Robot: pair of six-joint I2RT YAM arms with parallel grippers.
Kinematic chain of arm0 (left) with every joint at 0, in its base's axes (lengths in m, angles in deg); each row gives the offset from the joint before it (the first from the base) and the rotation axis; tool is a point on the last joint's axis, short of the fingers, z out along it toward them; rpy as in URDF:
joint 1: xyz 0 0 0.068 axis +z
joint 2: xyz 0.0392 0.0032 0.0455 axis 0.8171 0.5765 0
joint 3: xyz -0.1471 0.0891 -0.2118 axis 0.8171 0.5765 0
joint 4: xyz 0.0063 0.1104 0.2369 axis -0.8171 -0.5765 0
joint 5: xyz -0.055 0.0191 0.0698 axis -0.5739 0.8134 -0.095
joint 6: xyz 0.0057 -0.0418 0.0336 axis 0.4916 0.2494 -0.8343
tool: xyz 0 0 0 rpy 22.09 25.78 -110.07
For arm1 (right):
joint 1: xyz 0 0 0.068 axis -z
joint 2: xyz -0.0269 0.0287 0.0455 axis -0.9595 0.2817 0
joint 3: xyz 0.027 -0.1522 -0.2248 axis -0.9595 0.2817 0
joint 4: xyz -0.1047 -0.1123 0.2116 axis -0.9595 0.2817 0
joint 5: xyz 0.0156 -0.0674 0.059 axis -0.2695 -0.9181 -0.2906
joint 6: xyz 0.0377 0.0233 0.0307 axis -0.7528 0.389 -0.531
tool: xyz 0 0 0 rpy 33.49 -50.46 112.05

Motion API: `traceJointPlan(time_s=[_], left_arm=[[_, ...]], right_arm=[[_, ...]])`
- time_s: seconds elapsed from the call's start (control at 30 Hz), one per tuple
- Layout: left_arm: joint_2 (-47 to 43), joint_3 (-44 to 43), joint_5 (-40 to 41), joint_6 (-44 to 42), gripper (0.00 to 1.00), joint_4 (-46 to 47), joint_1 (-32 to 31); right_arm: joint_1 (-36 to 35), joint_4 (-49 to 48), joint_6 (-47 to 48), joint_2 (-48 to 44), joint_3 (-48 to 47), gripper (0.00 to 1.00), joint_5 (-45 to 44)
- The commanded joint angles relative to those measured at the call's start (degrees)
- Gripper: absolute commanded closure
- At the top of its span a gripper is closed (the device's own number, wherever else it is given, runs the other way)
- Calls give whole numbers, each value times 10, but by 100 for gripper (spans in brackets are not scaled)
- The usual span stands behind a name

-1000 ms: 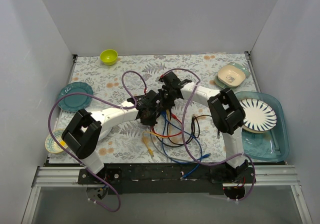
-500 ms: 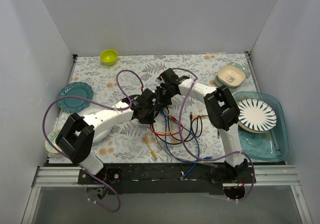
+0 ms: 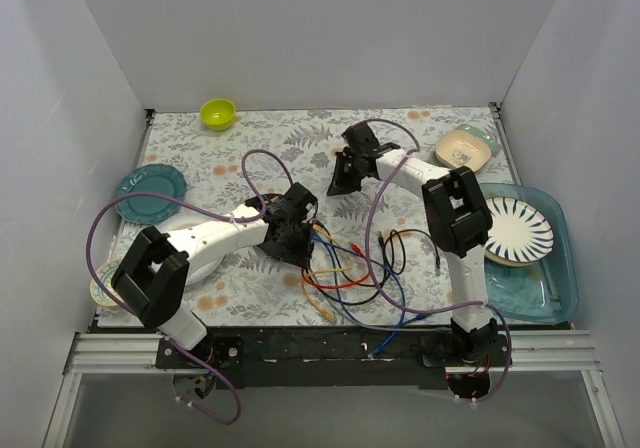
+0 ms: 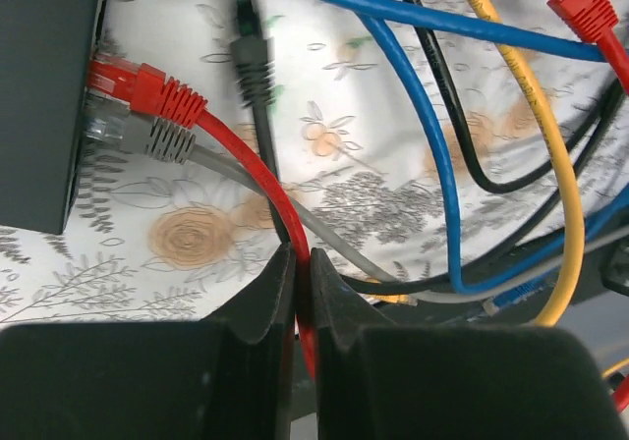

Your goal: Pull the plug from the switch port

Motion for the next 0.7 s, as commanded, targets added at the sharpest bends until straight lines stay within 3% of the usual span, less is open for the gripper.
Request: traceJointPlan(time_s=[0.0,0.07,0.13,0.17,0.2,0.33,0.5,0.67], left_arm=[[8,-70,-37,4,100,8,-9],[33,-84,-13,12,98,7,-9],[48,-100,6,16,86,5,-6],[60,-104,11,17,78,4,-4],[63,-109,17,18,62,3,-3],[63,-141,66,25,38,-9,12],[62,-151,129,36,31,-17,39],[100,-126,118,41,32,-5,75]], right_arm=[[1,-64,14,-114,40,81,-50],[-6,-67,30,-152,75,67,-66],[-19,-63,48,-207,99,61,-90],[-22,-52,61,-223,110,58,-99],[-27,-47,65,-255,135,57,-106],[-30,-21,88,-329,193,57,-142],[-34,-4,134,-430,252,60,-159],[-68,15,187,-472,322,69,-79]])
